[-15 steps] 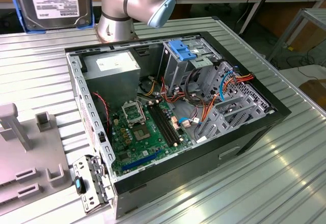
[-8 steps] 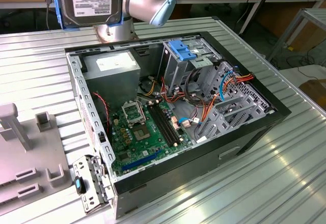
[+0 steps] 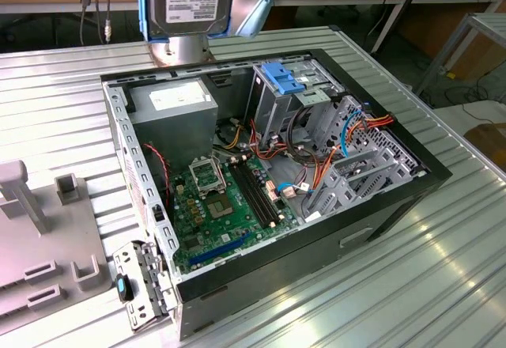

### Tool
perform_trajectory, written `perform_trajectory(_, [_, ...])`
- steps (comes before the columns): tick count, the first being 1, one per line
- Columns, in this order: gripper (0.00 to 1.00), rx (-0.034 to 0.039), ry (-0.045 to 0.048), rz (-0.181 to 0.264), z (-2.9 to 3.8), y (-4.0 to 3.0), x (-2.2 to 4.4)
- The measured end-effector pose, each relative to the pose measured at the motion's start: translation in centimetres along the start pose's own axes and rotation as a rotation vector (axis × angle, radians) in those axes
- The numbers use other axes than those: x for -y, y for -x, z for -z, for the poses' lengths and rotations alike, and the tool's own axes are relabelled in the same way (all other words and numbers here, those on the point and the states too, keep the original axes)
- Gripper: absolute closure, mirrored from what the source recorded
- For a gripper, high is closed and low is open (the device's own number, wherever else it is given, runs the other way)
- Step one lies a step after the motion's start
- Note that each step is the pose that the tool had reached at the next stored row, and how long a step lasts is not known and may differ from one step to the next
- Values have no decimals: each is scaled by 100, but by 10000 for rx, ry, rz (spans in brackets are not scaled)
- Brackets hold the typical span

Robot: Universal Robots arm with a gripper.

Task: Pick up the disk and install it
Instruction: 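Pick up the disk, then insert the disk into the insertion slot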

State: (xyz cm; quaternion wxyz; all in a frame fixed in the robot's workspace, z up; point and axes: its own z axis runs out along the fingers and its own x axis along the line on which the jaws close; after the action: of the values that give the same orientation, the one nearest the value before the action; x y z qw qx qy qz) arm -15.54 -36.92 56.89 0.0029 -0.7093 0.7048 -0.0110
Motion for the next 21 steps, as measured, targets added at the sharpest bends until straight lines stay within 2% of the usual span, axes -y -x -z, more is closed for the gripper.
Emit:
perform_trajectory(10, [63,1,0,1,-13,-3,467])
perform_trajectory(11, [63,0,0,1,-16,-4,562])
perform_trajectory(12, [63,-1,1,2,-15,-4,582])
perform_trajectory(21, [63,0,0,0,-16,-4,594])
